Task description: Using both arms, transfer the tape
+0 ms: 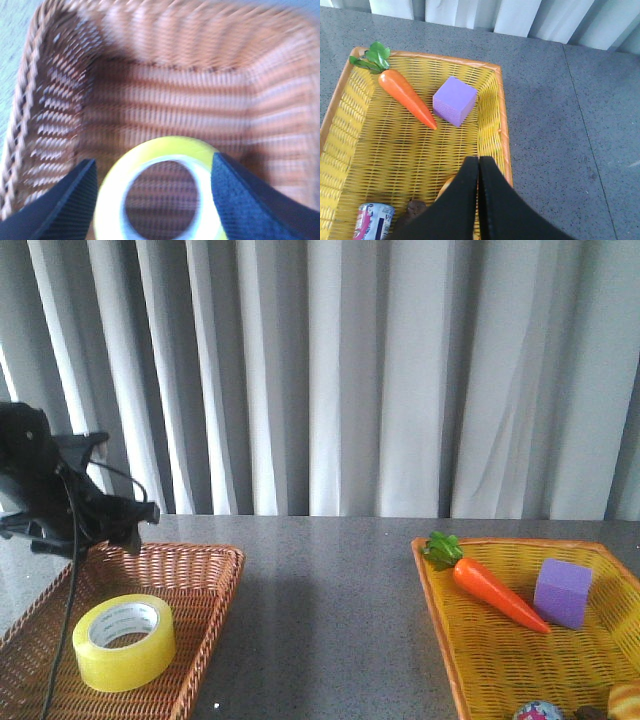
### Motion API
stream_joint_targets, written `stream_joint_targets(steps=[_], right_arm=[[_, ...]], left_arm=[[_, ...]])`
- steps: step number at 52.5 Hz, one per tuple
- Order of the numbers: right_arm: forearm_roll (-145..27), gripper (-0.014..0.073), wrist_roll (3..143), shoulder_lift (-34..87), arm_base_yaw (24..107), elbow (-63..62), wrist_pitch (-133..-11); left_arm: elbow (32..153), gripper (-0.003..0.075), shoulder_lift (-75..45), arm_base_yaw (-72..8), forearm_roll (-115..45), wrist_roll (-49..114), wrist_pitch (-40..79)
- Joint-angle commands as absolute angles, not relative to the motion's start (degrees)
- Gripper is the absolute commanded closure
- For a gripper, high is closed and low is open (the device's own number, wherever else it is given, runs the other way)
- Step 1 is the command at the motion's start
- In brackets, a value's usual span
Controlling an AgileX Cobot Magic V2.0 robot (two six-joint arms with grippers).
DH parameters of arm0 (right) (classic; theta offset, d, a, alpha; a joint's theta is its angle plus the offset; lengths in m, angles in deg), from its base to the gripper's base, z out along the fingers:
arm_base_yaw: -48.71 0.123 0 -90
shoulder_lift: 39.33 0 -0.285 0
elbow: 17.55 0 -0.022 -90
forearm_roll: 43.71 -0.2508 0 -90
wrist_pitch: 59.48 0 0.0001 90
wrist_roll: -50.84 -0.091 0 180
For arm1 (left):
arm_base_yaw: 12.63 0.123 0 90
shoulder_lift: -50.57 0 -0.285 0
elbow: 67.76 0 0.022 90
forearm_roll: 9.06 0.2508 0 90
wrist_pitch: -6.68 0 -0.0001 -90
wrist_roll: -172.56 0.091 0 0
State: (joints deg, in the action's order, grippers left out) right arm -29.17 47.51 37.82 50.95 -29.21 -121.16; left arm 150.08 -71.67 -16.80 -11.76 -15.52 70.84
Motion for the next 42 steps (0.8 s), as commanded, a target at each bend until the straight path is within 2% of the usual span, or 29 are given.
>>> stream_joint_targets(steps=[1,10,25,42], right_arm=[[-28.03,0.0602,48.15,36.53,50.50,-30.49,-117.90],[-28.03,0.0602,48.15,36.53,50.50,-30.49,-117.90],[-28.03,0.0602,48.15,36.53,50.50,-30.49,-117.90],[-28.03,0.0602,48.15,36.53,50.50,-30.49,-117.90]], left_arm=[[153.69,0.0265,-63.10,-17.24,-21.79,-10.43,66.49],[154.06,0.0361,-53.29,-17.24,-29.68,-1.95,65.72],[154.06,0.0722,-37.97,-17.24,-27.48,0.84,66.05],[154.06,0.0728,-33.02,-17.24,-27.65,0.59,67.18]])
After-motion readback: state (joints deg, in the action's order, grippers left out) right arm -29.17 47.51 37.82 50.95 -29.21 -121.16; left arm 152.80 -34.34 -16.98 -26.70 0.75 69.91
